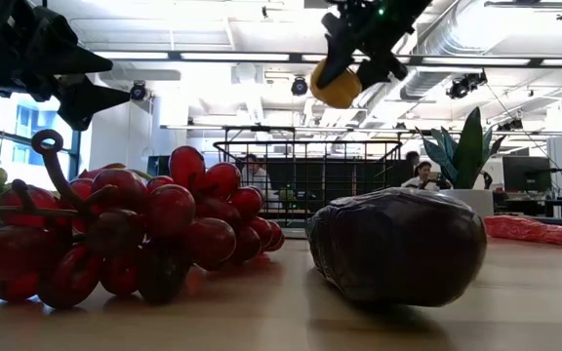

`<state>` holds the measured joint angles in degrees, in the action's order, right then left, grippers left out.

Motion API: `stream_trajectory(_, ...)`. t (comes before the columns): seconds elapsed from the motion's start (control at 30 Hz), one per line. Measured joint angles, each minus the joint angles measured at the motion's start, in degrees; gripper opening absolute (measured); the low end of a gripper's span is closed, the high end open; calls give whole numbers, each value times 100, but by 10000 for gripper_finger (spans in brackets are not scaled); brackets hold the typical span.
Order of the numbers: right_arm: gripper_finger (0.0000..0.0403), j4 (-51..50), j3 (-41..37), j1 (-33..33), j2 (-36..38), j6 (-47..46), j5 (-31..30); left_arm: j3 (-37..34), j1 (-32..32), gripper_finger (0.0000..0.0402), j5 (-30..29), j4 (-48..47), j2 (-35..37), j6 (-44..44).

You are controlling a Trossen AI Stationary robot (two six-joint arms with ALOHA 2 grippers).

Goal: Build produce basket
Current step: Put the bell pepper into the wire basket

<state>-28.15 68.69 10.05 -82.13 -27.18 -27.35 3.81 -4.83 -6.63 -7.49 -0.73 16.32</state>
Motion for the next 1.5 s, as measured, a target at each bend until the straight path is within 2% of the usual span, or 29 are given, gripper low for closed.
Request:
stream_trajectory(0.2, 303, 7, 0, 508, -53, 12, 11, -2, -1, 282, 0, 0, 0, 277)
stream_trajectory(0.43, 303, 56, -9, 834, -628, -3, 392, -2, 1, 282, 1, 4, 0, 1062)
stream_trajectory(0.67, 303, 62, -13, 827, -1096, -149, 787, -1, 0, 282, 3, 4, 0, 1693)
stream_trajectory(1.17, 303, -244, -13, 834, -1165, -539, 813, -1, -1, 282, 2, 10, 1, 2623)
stream_trajectory(1.5, 304, -284, -15, 974, -1165, -615, 1171, -2, -1, 282, 0, 11, 2, 2662)
